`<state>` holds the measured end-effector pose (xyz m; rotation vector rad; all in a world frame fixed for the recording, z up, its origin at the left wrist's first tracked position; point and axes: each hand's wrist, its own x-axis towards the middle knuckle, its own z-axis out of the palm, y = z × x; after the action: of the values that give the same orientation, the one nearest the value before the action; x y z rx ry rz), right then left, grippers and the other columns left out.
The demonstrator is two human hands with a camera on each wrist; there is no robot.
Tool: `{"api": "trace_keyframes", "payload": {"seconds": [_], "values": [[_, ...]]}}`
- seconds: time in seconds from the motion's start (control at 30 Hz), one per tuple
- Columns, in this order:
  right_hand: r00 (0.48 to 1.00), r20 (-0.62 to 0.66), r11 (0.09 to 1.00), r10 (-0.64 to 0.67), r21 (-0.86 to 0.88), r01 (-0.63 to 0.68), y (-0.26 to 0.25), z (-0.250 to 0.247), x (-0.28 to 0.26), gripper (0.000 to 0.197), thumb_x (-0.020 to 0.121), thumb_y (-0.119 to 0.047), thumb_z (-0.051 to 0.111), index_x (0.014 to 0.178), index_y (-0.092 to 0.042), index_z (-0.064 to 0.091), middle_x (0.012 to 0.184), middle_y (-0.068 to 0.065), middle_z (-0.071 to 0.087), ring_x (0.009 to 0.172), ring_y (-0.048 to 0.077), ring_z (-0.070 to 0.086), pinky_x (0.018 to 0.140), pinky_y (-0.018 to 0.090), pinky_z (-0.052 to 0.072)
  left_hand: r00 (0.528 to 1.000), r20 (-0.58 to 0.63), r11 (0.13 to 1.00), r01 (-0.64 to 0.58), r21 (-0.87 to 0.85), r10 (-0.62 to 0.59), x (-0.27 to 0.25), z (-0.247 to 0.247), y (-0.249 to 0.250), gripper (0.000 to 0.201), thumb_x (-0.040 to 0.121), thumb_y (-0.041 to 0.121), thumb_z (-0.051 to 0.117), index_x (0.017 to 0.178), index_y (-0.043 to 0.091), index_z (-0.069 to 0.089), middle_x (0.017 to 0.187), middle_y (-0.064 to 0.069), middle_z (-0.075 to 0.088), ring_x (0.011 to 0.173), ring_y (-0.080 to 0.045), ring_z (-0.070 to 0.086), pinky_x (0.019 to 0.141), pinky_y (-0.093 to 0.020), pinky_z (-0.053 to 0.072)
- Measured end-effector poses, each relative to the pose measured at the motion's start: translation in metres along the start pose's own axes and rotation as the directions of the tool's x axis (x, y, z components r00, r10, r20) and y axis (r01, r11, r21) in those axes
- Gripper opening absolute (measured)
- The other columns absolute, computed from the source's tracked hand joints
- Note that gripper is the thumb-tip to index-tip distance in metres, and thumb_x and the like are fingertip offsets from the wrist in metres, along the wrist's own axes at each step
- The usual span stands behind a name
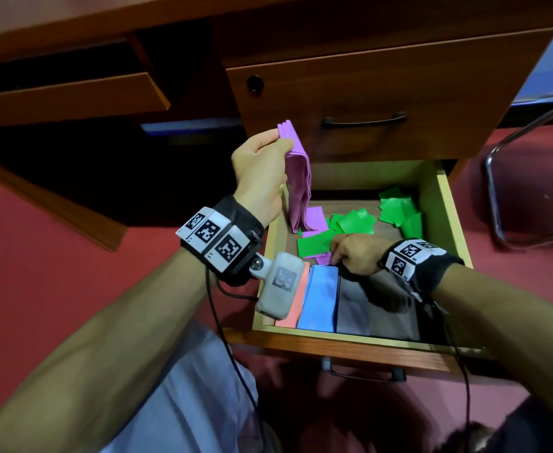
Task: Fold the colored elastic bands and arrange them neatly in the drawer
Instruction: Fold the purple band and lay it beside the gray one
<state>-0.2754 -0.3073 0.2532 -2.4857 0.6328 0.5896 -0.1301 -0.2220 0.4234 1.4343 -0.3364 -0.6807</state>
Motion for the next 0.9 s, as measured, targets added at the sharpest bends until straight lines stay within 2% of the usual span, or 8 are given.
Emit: {"api": "trace_keyframes", "payload": {"seconds": [0.17,0.27,0.37,0.47,0.57,0.7,0.8,0.9], "values": [[0.999,-0.028,0.999,-0.045,0.010,0.045,0.000,-0.006,-0.002,0.043,0.080,-0.007,0.057,0.117,-0.018,0.073,0.124,0.006,0.062,0.115,0.028,0.058,0.101,0.039,0.047,1.000,-0.011,1.000,0.002,0.017,-0.002,0.001,-0.001,-0.002,0.030,0.094,-0.003,0.063,0.123,0.000,0.068,0.073,-0.004,0.062,0.036,0.002,0.049,0.037,-0.011,0.034],[0.982,-0.184,0.991,-0.047,0.117,0.069,-0.004,-0.015,-0.003,0.039,0.077,0.000,0.056,0.109,-0.010,0.075,0.109,0.013,0.071,0.101,0.031,0.064,0.090,0.035,0.052,1.000,-0.013,0.999,0.003,0.037,-0.002,0.002,-0.001,-0.004,0.030,0.093,-0.002,0.063,0.122,0.001,0.069,0.070,-0.002,0.061,0.036,0.001,0.048,0.038,-0.011,0.032],[0.899,-0.414,0.927,0.145,0.374,0.023,-0.006,-0.027,0.001,0.029,0.079,-0.004,0.064,0.105,-0.012,0.076,0.085,0.000,0.071,0.073,0.013,0.063,0.072,0.021,0.046,1.000,-0.031,0.999,0.002,0.032,-0.001,0.002,0.000,-0.004,0.030,0.093,-0.003,0.063,0.123,0.001,0.069,0.070,-0.001,0.060,0.035,0.002,0.048,0.037,-0.011,0.032],[0.820,-0.504,0.830,0.272,0.554,0.066,-0.004,-0.034,0.002,0.023,0.080,-0.007,0.070,0.101,-0.011,0.078,0.085,0.000,0.073,0.077,0.015,0.069,0.072,0.025,0.053,0.999,-0.039,1.000,0.007,0.016,-0.007,0.002,0.001,-0.004,0.031,0.094,-0.004,0.062,0.124,-0.001,0.067,0.069,-0.002,0.058,0.033,0.001,0.047,0.036,-0.010,0.031],[0.856,-0.480,0.878,0.190,0.474,0.071,-0.006,-0.032,-0.004,0.017,0.080,-0.004,0.069,0.091,-0.015,0.076,0.081,-0.001,0.071,0.074,0.014,0.065,0.071,0.023,0.049,0.999,-0.043,1.000,0.000,0.013,0.000,0.001,0.002,-0.004,0.031,0.093,-0.005,0.062,0.124,-0.002,0.067,0.068,-0.003,0.058,0.033,0.002,0.047,0.036,-0.010,0.032],[0.960,-0.275,0.943,0.060,0.332,0.036,-0.008,-0.017,-0.001,0.018,0.086,-0.011,0.066,0.095,-0.016,0.081,0.087,-0.004,0.076,0.077,0.007,0.064,0.075,0.021,0.051,0.999,-0.043,1.000,0.016,0.006,-0.015,-0.001,0.003,-0.003,0.029,0.095,-0.005,0.060,0.123,-0.001,0.068,0.066,-0.003,0.056,0.031,0.001,0.045,0.035,-0.010,0.030],[0.984,-0.169,0.977,0.062,0.210,-0.026,-0.007,-0.006,0.005,0.028,0.089,-0.011,0.058,0.104,-0.017,0.080,0.104,-0.003,0.077,0.095,0.014,0.068,0.085,0.024,0.052,0.999,-0.051,1.000,0.017,0.013,-0.017,0.001,0.002,-0.003,0.030,0.095,-0.005,0.061,0.123,0.000,0.068,0.062,-0.001,0.056,0.031,0.001,0.045,0.035,-0.011,0.030],[0.989,-0.135,0.991,0.060,0.126,-0.043,-0.004,0.001,0.008,0.039,0.088,-0.006,0.052,0.119,-0.016,0.074,0.125,-0.001,0.070,0.117,0.020,0.062,0.099,0.026,0.048,0.999,-0.046,0.999,0.017,0.042,-0.015,0.002,0.001,-0.005,0.031,0.094,-0.003,0.062,0.124,0.000,0.068,0.068,-0.002,0.057,0.033,0.002,0.048,0.036,-0.011,0.033]]}}
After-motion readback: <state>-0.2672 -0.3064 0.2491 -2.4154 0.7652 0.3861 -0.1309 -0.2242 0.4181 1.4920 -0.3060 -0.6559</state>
